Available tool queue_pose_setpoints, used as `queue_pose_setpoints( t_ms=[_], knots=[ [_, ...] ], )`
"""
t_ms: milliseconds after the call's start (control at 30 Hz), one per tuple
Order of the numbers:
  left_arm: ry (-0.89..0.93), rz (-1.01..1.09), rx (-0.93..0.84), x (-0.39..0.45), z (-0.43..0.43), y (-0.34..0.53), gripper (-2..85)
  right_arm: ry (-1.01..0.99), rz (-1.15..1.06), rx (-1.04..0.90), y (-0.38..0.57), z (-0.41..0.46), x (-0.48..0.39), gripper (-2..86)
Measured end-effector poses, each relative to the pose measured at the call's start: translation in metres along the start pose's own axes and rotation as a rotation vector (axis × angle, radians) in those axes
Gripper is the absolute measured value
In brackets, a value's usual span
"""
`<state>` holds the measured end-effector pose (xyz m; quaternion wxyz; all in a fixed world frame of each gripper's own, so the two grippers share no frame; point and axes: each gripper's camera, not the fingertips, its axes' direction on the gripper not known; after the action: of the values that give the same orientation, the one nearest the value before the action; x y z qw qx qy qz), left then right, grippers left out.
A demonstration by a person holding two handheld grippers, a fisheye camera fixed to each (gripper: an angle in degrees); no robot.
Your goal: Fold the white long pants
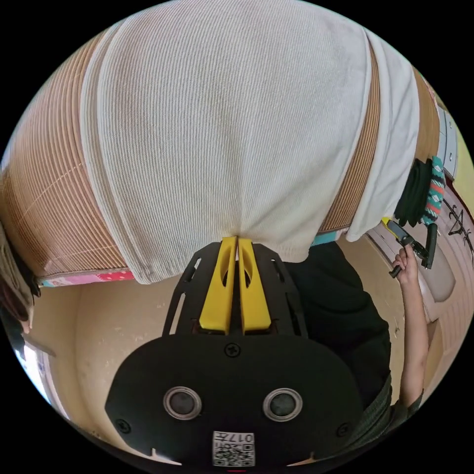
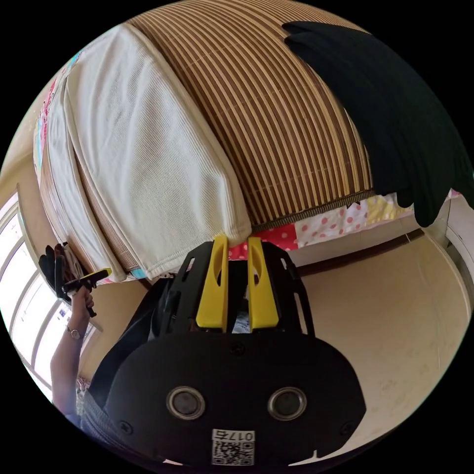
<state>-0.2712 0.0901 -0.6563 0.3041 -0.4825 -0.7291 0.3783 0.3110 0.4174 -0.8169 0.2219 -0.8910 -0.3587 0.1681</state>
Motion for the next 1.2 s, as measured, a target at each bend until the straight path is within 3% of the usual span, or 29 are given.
queue_pose_setpoints(
  t_ms=[67, 133, 200, 333, 533, 700, 767, 833, 1000, 1200],
  knots=[
    [0.086, -0.014, 0.037, 0.02, 0.005, 0.012, -1.0, -0.021, -0.091, -0.02, 0.019, -0.016, -0.001, 5.8],
    [0.303, 0.049, 0.061, 0.055, 0.015, 0.024, -0.9, -0.055, -0.191, -0.009, 0.041, -0.031, -0.003, 5.2],
    [0.356, 0.097, 0.054, 0.086, 0.019, 0.028, -0.8, -0.138, -0.272, -0.002, 0.064, -0.049, -0.003, 4.4],
    [0.329, 0.355, 0.063, 0.169, -0.004, 0.014, 1.8, -0.223, -0.433, 0.017, 0.1, -0.104, -0.007, 3.0],
    [0.265, 0.591, 0.187, 0.261, -0.069, -0.006, 9.7, -0.162, -0.726, 0.007, 0.128, -0.164, -0.044, 1.6],
    [0.148, 0.522, 0.108, 0.306, -0.05, -0.027, 13.4, -0.201, -1.121, -0.07, 0.158, -0.203, -0.099, 0.6],
    [0.094, 0.513, 0.041, 0.313, -0.029, -0.034, 13.7, -0.117, -1.231, -0.086, 0.166, -0.219, -0.122, 0.4],
    [0.013, 0.556, 0.004, 0.312, -0.006, -0.037, 13.5, -0.044, -1.236, -0.141, 0.16, -0.223, -0.131, 0.4],
    [-0.021, 0.535, -0.036, 0.265, 0.038, -0.036, 11.2, 0.088, -0.969, -0.247, 0.106, -0.22, -0.106, 0.3],
    [-0.037, 0.479, 0.029, 0.246, 0.066, -0.042, 11.3, -0.204, -0.655, -0.439, 0.055, -0.218, -0.049, 0.3]
  ],
)
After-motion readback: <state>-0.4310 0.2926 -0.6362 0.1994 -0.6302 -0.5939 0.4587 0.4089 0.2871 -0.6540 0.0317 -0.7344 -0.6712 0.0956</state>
